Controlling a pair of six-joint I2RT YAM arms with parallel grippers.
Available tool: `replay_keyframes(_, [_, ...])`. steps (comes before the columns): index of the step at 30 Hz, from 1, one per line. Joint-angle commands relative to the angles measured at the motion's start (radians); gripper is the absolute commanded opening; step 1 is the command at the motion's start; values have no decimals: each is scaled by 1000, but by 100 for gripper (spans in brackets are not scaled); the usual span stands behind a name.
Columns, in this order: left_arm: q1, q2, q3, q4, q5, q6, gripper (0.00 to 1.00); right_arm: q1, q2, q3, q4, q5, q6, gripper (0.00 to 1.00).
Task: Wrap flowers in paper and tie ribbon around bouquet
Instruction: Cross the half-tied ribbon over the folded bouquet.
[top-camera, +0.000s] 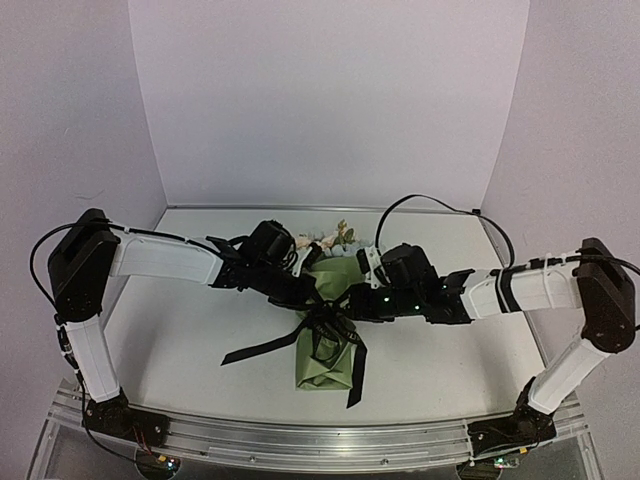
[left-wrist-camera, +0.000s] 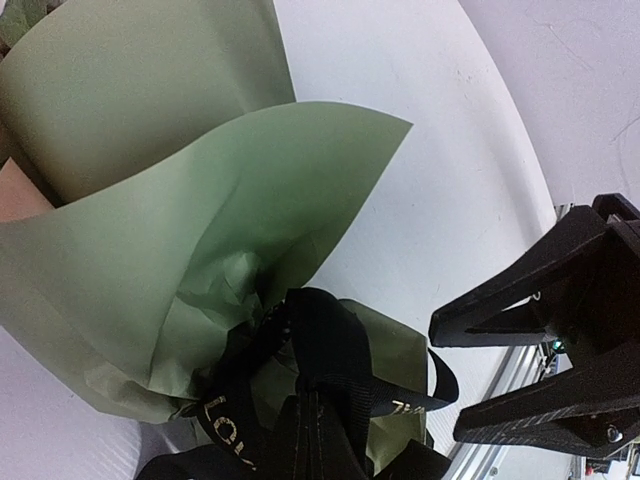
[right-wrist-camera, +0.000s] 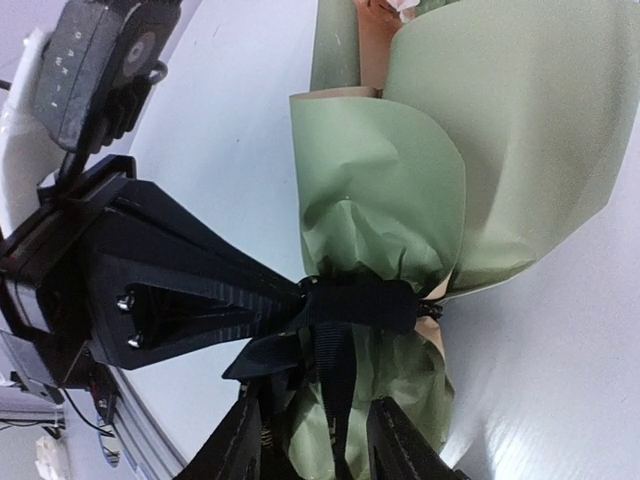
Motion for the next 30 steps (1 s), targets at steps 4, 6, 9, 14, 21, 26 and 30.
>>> replay_keyframes(4, [-5, -25, 19, 34, 22, 25, 0, 10, 55, 92, -100, 49, -198, 36])
replay_keyframes(6, [-5, -24, 19, 34, 22, 25, 0, 10, 71, 105, -104, 54, -237, 36])
replay_keyframes(9, [-5, -24, 20, 34, 24, 25, 0, 10, 93, 132, -126, 65, -276, 35])
replay_keyframes(14, [-5, -22, 20, 30, 28, 27, 0, 10, 131, 162, -130, 83, -302, 33])
replay_keyframes(21, [-5, -18, 27, 20, 30, 28, 0, 10, 162, 178, -129, 140, -320, 27])
replay_keyframes(26, [-5, -14, 30, 13, 30, 28, 0, 11, 179, 194, -123, 150, -320, 27])
replay_keyframes(30, [-5, -10, 33, 11, 30, 26, 0, 12, 193, 202, -114, 151, -315, 27])
